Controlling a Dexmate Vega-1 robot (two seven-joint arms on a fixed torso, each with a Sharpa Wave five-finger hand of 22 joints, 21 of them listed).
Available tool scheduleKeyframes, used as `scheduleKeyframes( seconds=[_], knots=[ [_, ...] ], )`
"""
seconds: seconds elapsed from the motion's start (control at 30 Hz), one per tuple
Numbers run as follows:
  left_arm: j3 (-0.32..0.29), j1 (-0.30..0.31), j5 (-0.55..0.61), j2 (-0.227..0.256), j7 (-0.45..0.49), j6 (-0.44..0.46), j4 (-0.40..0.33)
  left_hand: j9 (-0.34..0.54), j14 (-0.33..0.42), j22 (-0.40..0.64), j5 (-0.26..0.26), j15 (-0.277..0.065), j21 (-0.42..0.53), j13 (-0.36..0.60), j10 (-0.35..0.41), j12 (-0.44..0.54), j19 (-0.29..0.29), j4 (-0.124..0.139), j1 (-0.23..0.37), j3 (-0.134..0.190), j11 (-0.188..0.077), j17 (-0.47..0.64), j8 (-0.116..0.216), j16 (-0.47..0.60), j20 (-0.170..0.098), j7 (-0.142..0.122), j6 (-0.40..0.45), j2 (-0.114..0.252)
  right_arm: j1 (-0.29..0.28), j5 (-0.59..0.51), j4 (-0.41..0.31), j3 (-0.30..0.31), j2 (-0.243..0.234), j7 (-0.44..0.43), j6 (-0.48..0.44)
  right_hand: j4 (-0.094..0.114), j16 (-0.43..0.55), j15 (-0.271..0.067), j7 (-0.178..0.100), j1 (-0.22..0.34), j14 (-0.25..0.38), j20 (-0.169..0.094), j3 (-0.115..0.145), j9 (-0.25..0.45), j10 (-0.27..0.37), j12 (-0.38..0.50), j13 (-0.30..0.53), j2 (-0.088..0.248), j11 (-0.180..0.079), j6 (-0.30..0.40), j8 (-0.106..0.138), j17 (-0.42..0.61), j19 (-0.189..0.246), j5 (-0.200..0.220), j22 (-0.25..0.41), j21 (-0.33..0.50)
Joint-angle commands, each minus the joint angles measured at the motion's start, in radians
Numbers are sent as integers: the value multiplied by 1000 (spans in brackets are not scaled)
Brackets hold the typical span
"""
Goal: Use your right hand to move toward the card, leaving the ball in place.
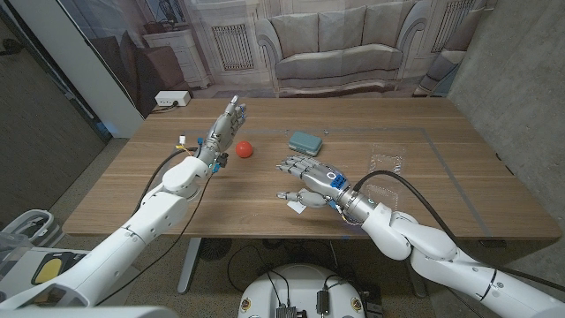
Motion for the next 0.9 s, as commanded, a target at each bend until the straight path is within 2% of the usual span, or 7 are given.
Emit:
scheduleKeyframes(
  seconds=[0.03,0.47,0.9],
  knots=[
    [-10,8,-3,20,-8,4,-12,5,0,4,-6,-1,3,5,7,1,-4,-1,1,-5,-2,3,-4,2,6,2,4,5,26,-29,18,-33,13,27,-31,-9,4,-1,2,10,1,-7,4,6,7,-3,1,3,-3,8,2,2,-3,-2,4,-2],
    [-19,24,-8,31,1,13,-23,5,-2,4,-7,-1,3,5,6,0,-7,-2,4,-7,-4,3,-4,1,7,2,5,7,52,-54,48,-65,20,36,-54,-12,5,-3,1,15,5,-7,6,6,7,-3,1,3,-2,4,-1,2,-3,-6,5,-3],
    [-19,16,-12,38,-8,25,-23,5,-3,4,-8,-1,2,5,4,-1,-10,-3,6,-8,-4,3,-3,1,8,2,7,8,69,-39,47,-85,15,89,-61,-14,5,-2,1,19,5,-7,8,6,7,-4,1,3,-5,3,-2,2,-3,-9,5,-3]
  ],
)
